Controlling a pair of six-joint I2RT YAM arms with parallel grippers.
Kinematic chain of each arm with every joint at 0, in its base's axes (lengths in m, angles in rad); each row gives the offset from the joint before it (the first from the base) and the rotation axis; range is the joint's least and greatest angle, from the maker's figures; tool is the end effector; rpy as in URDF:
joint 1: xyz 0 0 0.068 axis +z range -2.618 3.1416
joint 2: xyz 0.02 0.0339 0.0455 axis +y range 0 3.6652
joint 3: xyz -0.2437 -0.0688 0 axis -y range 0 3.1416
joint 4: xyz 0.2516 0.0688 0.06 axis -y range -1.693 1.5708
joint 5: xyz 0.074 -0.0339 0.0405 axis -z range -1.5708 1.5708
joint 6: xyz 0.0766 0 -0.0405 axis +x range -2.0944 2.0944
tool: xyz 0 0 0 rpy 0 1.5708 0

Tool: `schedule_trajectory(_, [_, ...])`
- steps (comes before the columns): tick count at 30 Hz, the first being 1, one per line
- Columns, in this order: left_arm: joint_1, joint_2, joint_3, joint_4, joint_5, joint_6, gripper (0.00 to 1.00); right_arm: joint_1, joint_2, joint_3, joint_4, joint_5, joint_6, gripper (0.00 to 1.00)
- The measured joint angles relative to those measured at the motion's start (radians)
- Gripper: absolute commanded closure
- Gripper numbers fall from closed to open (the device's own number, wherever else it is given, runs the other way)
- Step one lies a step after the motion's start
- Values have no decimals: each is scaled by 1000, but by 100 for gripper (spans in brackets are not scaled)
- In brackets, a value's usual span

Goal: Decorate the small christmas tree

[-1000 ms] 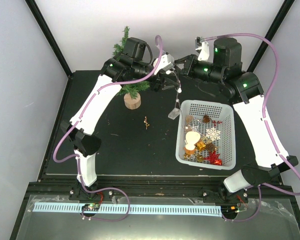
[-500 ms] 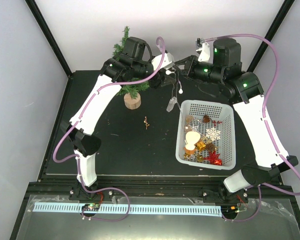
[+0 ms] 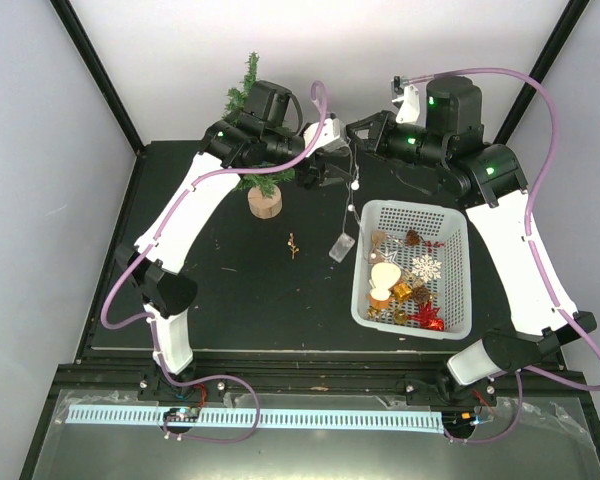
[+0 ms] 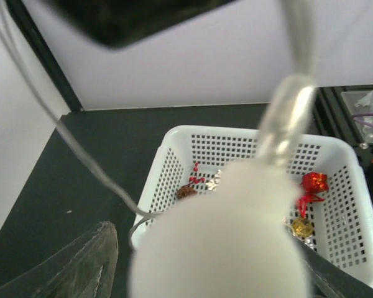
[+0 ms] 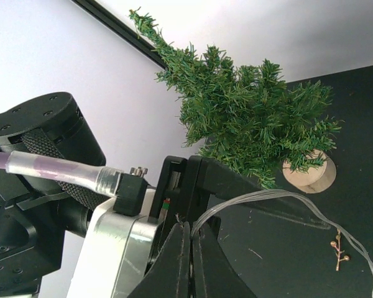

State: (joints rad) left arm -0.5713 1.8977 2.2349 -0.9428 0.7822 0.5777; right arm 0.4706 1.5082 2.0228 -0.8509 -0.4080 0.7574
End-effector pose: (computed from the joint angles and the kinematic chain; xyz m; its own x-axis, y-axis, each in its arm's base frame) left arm 0.3252 -0.2733 0.4111 0.0745 0.4126 -0.9079 0.9912 0.0693 0.1129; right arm 0.2808 0.1769 0.4852 -0.7290 0.3367 -0.5960 -0.3429 0.5739 0.7437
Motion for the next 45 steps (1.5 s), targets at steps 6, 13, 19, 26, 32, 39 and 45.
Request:
schedule_trajectory(6, [0, 0, 0, -8, 58, 0, 37, 0, 0, 0, 1, 0, 0, 99])
schedule_trajectory(13, [-1, 0, 0, -15, 172, -21, 58, 0, 0, -1, 12, 0, 1, 99])
schedule_trajectory(19, [-18, 0, -1, -19, 251, -40, 88, 0, -2, -14, 21, 0, 2, 99])
schedule_trajectory(26, [-24, 0, -1, -39, 240, -21, 98, 0, -4, -19, 20, 2, 4, 99])
schedule_trajectory(32, [19, -2, 0, -85, 195, -1, 98, 0, -4, -22, 13, 2, 3, 99])
schedule_trajectory(39, [128, -85, 2, -141, 170, 10, 99, 2, -8, -52, 40, -45, 8, 61])
schedule_trajectory(45, [151, -184, 44, -218, 135, 56, 98, 1, -33, -122, 103, -138, 3, 37])
